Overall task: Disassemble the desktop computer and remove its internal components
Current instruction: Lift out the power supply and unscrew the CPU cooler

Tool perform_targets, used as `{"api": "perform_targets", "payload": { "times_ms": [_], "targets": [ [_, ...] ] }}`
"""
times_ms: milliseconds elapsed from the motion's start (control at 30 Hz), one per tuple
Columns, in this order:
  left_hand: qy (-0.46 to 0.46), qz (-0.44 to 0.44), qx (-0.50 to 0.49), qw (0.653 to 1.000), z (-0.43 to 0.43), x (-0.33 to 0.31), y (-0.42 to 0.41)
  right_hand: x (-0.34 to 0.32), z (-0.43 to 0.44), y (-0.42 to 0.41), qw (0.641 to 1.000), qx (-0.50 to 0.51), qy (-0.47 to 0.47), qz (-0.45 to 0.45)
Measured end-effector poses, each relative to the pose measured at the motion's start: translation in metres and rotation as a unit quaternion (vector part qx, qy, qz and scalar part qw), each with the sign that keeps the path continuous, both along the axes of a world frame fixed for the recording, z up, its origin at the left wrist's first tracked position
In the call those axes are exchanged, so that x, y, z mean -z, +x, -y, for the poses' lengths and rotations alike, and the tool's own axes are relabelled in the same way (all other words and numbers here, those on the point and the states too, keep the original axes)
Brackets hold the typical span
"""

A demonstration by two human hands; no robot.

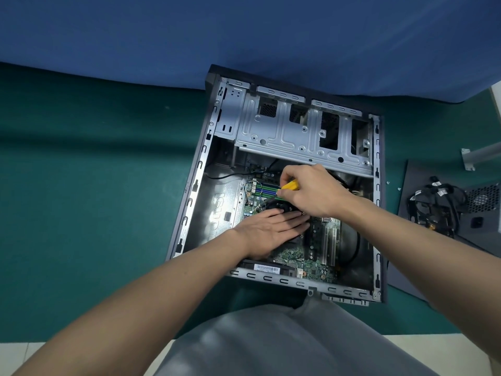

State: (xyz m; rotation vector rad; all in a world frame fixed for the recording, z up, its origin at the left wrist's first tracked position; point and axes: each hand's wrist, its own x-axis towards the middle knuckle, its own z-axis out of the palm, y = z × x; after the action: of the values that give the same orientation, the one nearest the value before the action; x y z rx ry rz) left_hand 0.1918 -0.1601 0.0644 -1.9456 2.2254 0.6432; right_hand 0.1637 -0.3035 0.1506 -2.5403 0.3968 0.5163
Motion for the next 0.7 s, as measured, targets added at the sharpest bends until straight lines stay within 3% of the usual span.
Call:
{"api": "perform_targets", "payload": {
  "times_ms": [300,467,700],
  "targets": [
    [0.0,0.007,0.003,1.0,0.002,0.007,0.0,-0.01,-0.016,0.014,0.992,-0.044,-0.093,-0.074],
    [0.008,0.012,-0.003,1.0,0.002,0.008,-0.001,-0.022,-0.032,0.03,0.99,-0.015,-0.09,-0.104],
    [0.015,-0.019,-0.025,0.999,0.001,0.005,-0.001,-0.029,-0.042,0.046,0.972,-0.07,-0.141,-0.176]
  ]
}}
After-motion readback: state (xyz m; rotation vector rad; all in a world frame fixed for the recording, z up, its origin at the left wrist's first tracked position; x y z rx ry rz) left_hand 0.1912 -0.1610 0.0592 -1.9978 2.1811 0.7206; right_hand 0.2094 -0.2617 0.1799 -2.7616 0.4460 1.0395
